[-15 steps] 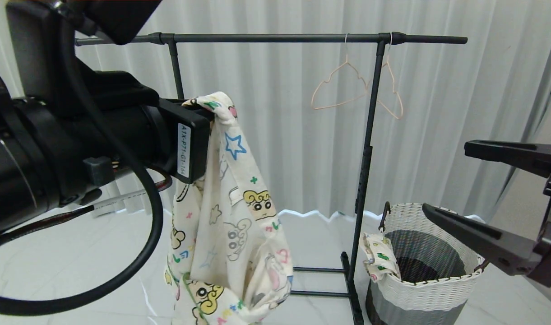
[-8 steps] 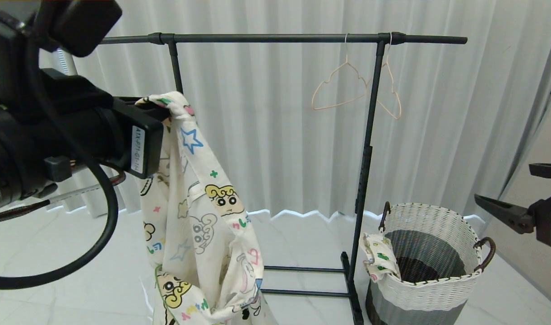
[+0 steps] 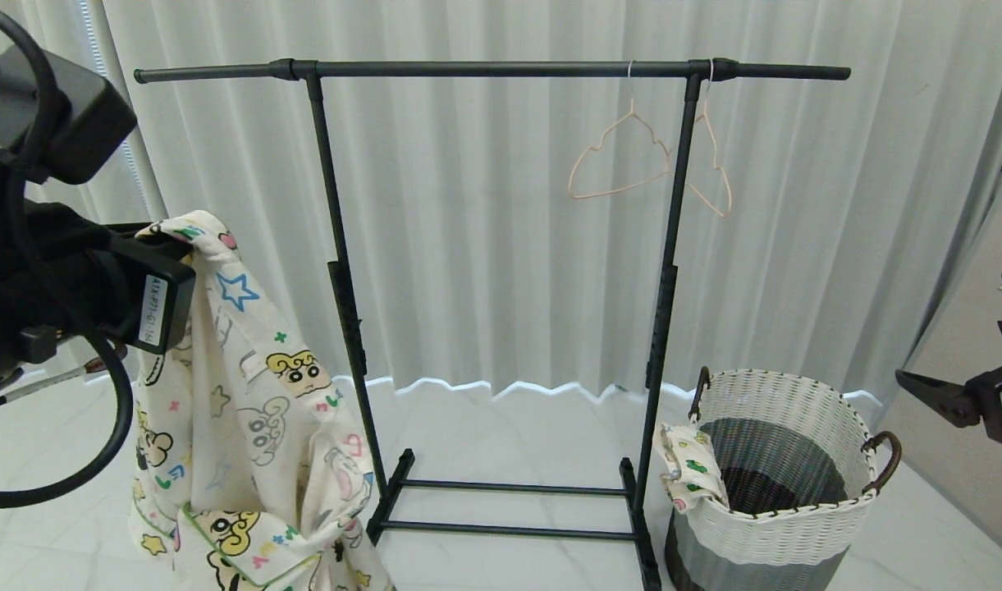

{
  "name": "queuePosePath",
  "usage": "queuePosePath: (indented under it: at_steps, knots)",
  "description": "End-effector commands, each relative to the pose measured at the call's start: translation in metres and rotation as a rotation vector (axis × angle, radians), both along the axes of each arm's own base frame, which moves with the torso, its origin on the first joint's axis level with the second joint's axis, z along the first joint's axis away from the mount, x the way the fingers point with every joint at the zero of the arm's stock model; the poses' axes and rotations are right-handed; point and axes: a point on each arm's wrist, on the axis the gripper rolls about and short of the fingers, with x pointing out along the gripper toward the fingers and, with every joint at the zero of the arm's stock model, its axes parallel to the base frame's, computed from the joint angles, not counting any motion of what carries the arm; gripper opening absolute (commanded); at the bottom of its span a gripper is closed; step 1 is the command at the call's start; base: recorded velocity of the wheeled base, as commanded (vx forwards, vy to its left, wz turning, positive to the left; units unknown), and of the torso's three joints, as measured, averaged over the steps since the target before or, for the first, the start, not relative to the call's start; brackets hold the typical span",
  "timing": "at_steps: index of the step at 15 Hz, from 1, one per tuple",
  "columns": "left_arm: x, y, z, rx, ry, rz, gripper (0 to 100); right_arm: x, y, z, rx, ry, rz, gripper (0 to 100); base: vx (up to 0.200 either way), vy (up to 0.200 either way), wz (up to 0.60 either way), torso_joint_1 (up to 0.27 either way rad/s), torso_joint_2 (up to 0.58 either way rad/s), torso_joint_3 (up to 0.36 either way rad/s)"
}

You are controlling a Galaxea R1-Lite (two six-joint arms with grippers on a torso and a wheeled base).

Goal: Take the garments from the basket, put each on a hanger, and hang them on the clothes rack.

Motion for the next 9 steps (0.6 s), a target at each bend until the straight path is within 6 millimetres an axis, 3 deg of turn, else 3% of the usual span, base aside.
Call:
queuePosePath:
  at_steps: [1, 5, 9]
  knots:
    - [-0.005, 0.004, -0.002, -0.001, 0.0, 0.01, 0, 0.002, 0.0, -0.001, 0.011, 0.007, -0.004, 100, 0.0, 0.0, 0.0, 0.0, 0.0, 0.0]
    - [-0.014, 0.009, -0.004, -0.004, -0.008, 0.008, 0, 0.001, 0.0, 0.0, 0.054, 0.006, -0.013, 100, 0.0, 0.0, 0.0, 0.054, -0.1, -0.033]
    - [-0.015, 0.009, -0.003, -0.003, -0.015, 0.003, 0, 0.0, 0.0, 0.0, 0.059, 0.002, -0.008, 100, 0.0, 0.0, 0.0, 0.202, -0.19, -0.243]
